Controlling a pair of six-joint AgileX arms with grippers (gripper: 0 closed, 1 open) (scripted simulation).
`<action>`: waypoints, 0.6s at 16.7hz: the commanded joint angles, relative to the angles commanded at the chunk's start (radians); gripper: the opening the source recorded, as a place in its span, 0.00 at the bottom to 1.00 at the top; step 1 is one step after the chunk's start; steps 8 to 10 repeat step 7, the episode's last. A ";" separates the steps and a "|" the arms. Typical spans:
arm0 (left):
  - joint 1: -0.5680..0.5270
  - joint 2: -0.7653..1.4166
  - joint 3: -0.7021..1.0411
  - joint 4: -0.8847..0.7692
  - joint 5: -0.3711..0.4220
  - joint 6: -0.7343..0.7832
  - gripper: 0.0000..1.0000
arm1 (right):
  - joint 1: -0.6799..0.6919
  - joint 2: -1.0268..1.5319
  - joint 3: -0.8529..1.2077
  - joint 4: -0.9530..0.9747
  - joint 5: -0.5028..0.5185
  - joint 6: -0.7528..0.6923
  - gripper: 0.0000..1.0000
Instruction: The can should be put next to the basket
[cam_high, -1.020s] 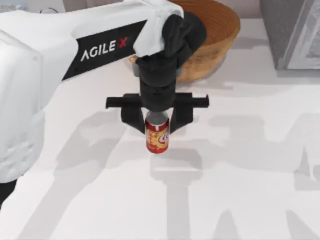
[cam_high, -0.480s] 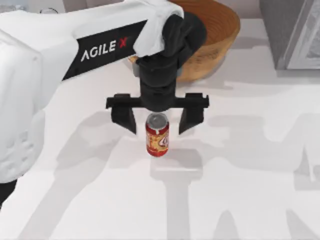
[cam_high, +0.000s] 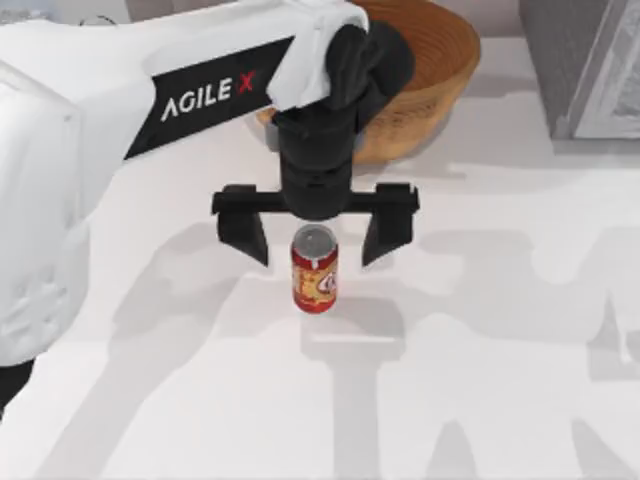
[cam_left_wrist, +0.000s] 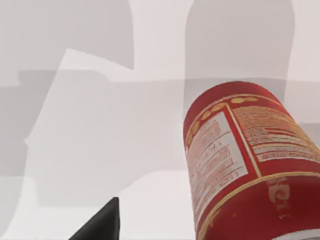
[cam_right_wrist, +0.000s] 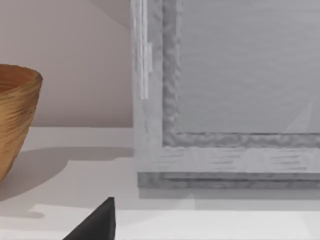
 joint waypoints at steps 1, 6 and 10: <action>-0.001 0.000 0.020 -0.018 0.000 0.000 1.00 | 0.000 0.000 0.000 0.000 0.000 0.000 1.00; -0.001 -0.010 0.113 -0.124 0.000 0.000 1.00 | 0.000 0.000 0.000 0.000 0.000 0.000 1.00; -0.001 -0.012 0.121 -0.133 0.000 0.000 1.00 | 0.000 0.000 0.000 0.000 0.000 0.000 1.00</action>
